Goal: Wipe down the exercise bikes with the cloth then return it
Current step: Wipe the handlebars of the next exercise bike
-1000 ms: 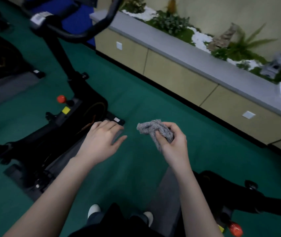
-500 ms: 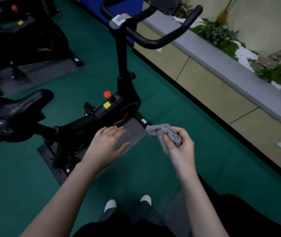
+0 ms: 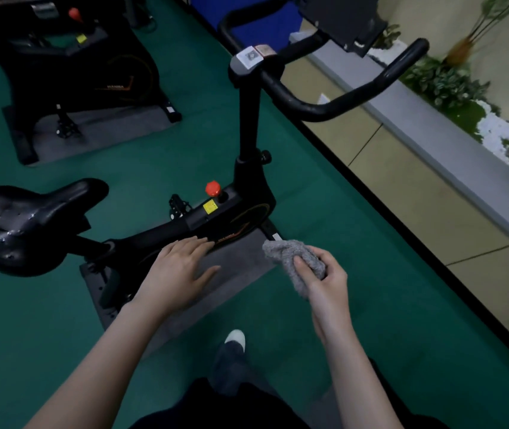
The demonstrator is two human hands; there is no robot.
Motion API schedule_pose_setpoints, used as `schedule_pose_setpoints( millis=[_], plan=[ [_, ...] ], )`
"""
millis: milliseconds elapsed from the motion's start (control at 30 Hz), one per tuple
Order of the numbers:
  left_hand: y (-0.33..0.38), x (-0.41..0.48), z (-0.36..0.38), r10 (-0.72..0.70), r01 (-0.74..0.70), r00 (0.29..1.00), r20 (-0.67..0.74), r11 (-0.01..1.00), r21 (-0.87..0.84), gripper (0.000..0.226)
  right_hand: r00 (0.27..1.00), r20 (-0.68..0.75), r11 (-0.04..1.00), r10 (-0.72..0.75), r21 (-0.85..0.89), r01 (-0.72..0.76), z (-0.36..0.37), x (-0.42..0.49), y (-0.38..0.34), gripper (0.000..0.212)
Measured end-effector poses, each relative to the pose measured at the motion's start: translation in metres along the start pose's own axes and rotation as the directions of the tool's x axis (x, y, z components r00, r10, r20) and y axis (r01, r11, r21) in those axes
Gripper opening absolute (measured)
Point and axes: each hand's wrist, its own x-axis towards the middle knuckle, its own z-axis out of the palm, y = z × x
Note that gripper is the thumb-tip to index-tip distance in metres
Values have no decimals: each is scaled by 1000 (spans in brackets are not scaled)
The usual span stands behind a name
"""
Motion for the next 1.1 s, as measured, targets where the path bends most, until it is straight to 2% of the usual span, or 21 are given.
schedule_pose_setpoints(
  millis=[233, 600, 900, 1100],
  plan=[
    [13, 64, -20, -18, 19, 994, -104, 1000, 12, 54, 994, 61, 996, -88, 27, 87, -5, 62, -20, 14],
    [18, 133, -42, 45, -45, 985, -165, 999, 2, 51, 981, 96, 985, -171, -11, 173, 22, 115, -48, 7],
    [-6, 217, -84, 198, -214, 948, -249, 976, -42, 49, 935, -27, 933, -354, -80, 351, 75, 152, -86, 8],
    [-37, 282, -130, 364, -392, 886, -287, 919, -43, 47, 897, -179, 913, -403, -141, 382, 132, 180, -116, 17]
  ],
)
